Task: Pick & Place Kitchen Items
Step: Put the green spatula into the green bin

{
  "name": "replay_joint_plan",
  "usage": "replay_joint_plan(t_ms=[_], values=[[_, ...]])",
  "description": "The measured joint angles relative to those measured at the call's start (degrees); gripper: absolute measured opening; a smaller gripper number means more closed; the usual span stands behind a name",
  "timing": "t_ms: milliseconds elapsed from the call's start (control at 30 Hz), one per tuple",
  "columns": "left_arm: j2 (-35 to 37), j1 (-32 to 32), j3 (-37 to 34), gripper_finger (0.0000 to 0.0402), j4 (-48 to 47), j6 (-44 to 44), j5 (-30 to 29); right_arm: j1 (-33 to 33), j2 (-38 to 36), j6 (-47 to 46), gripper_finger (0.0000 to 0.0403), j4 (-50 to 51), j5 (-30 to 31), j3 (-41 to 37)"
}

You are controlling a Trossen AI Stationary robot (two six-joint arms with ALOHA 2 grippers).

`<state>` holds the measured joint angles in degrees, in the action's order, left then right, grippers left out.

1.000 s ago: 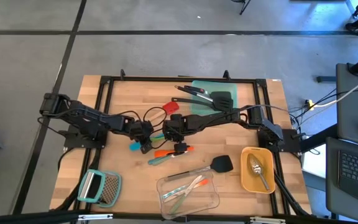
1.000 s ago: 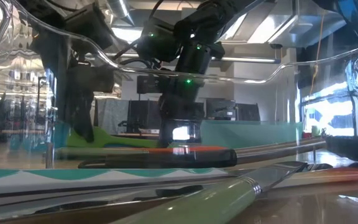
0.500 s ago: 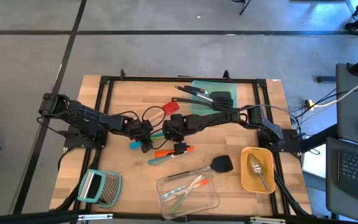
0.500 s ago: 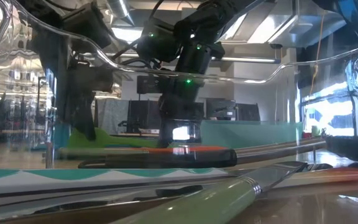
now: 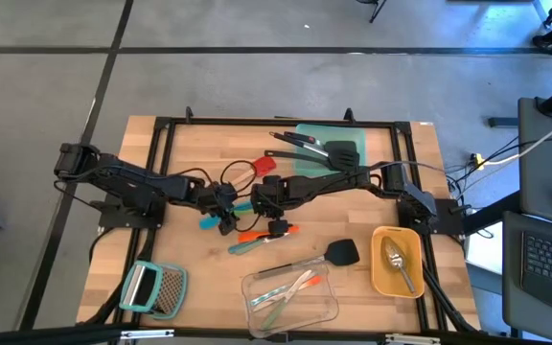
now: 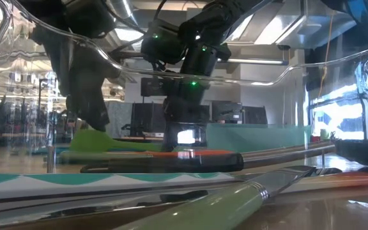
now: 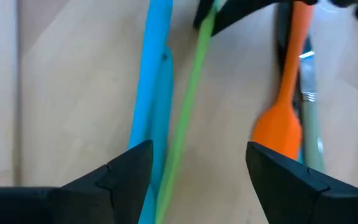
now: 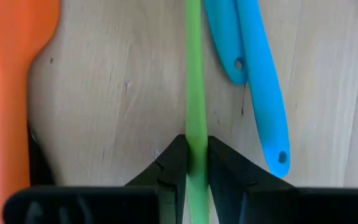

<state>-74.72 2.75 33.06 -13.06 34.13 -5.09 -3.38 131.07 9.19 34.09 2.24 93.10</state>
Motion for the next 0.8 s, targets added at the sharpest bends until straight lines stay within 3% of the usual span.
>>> replay_joint_plan(t_ms=[400,667,800], values=[[0.2,2.1,0.3,0.0253,-3.5,-1.1,-3.0,0.0,0.0,-0.8,0.0059,0.0,0.2,0.0],[-0.6,2.5,0.3,0.0244,-2.4,1.5,0.3,0.0,0.0,-0.9,0.0059,0.0,0.9,0.0],[-2.2,3.9,0.3,0.0237,-1.7,2.1,-0.8,0.0,0.0,-0.9,0.0059,0.0,1.0,0.0]])
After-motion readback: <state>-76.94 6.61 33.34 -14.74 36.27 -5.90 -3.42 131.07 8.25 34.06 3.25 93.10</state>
